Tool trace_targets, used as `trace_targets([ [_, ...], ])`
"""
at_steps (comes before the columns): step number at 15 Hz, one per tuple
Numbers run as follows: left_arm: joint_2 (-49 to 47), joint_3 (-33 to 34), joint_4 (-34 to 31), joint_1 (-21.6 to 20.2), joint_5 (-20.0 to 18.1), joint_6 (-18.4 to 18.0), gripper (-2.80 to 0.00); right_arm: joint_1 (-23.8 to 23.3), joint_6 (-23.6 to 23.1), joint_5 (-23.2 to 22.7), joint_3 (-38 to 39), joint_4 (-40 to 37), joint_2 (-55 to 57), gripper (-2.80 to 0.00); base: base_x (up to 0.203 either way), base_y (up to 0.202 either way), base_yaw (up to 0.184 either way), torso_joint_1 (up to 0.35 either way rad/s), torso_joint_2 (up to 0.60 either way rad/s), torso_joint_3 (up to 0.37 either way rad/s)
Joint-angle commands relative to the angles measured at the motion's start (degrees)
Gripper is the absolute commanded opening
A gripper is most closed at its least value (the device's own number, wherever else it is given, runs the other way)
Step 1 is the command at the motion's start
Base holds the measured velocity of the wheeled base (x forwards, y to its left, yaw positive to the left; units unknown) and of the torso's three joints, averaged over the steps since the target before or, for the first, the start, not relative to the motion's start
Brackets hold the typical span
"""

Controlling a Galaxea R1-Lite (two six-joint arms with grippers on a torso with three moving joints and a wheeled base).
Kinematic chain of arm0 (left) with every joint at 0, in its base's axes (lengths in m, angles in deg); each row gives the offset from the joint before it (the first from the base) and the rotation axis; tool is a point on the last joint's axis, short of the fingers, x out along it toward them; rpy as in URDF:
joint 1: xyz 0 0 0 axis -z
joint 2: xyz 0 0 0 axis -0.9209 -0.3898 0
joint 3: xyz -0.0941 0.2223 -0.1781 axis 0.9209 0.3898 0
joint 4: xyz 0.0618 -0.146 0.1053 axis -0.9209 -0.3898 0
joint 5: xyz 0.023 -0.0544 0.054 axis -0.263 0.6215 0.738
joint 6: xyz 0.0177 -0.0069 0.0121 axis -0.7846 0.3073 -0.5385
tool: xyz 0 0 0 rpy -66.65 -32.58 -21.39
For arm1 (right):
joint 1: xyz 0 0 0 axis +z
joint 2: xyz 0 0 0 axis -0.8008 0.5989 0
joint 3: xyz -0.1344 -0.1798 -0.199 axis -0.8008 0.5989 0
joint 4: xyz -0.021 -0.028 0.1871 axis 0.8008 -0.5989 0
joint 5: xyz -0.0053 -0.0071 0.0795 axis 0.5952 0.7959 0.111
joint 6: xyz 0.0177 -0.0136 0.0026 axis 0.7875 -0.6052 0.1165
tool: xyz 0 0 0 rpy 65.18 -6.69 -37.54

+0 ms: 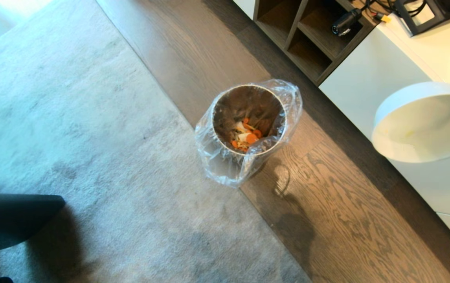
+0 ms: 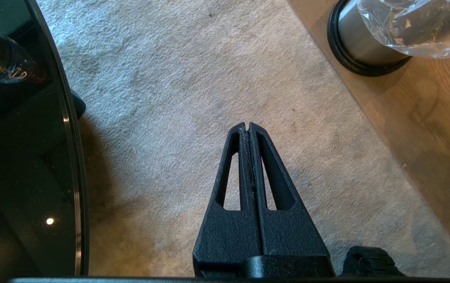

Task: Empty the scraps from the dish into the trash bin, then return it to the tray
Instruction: Put the bowl back to the table

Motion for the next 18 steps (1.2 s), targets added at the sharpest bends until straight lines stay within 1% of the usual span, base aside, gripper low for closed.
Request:
trace_targets([
  [1, 0.02, 0.00, 0.02, 0.00, 0.02, 0.04, -2.80, -2.04, 3.57, 0.13, 2.11, -2.55, -3.03, -2.80, 0.000, 0.000, 0.000, 0.000, 0.00, 0.000],
  [3, 0.02, 0.00, 0.02, 0.00, 0.02, 0.04, -2.80, -7.63, 8.60, -0.12, 3.49, -8.32, -5.52, -2.80, 0.000, 0.000, 0.000, 0.000, 0.00, 0.000],
  [4, 0.02, 0.00, 0.02, 0.00, 0.02, 0.04, -2.80, -11.61, 11.80, -0.29, 4.08, -12.35, -7.10, -2.80, 0.000, 0.000, 0.000, 0.000, 0.00, 0.000],
  [6, 0.02, 0.00, 0.02, 0.00, 0.02, 0.04, -2.80, -20.16, 20.82, -1.94, 6.53, -23.02, -11.52, -2.80, 0.000, 0.000, 0.000, 0.000, 0.00, 0.000],
  [8, 0.02, 0.00, 0.02, 0.00, 0.02, 0.04, -2.80, -27.84, 30.30, -6.27, 8.55, -34.46, -15.74, -2.80, 0.000, 0.000, 0.000, 0.000, 0.00, 0.000],
  [9, 0.02, 0.00, 0.02, 0.00, 0.02, 0.04, -2.80, -30.63, 34.70, -8.85, 9.57, -38.64, -17.64, -2.80, 0.000, 0.000, 0.000, 0.000, 0.00, 0.000],
  [10, 0.02, 0.00, 0.02, 0.00, 0.02, 0.04, -2.80, -33.03, 37.02, -11.10, 10.82, -41.16, -19.25, -2.80, 0.000, 0.000, 0.000, 0.000, 0.00, 0.000],
  [12, 0.02, 0.00, 0.02, 0.00, 0.02, 0.04, -2.80, -39.42, 38.80, -16.95, 13.57, -44.77, -22.91, -2.80, 0.000, 0.000, 0.000, 0.000, 0.00, 0.000],
  [13, 0.02, 0.00, 0.02, 0.00, 0.02, 0.04, -2.80, -41.32, 39.49, -19.97, 14.48, -46.75, -25.69, -2.80, 0.000, 0.000, 0.000, 0.000, 0.00, 0.000],
  [14, 0.02, 0.00, 0.02, 0.00, 0.02, 0.04, -2.80, -42.18, 40.39, -21.93, 14.88, -49.96, -28.69, -2.80, 0.000, 0.000, 0.000, 0.000, 0.00, 0.000],
  [15, 0.02, 0.00, 0.02, 0.00, 0.02, 0.04, -2.80, -42.54, 41.05, -22.89, 15.06, -53.48, -32.13, -2.80, 0.000, 0.000, 0.000, 0.000, 0.00, 0.000],
  [18, 0.02, 0.00, 0.02, 0.00, 0.02, 0.04, -2.80, -42.89, 41.71, -23.96, 15.27, -65.87, -43.35, -2.80, 0.000, 0.000, 0.000, 0.000, 0.00, 0.000],
])
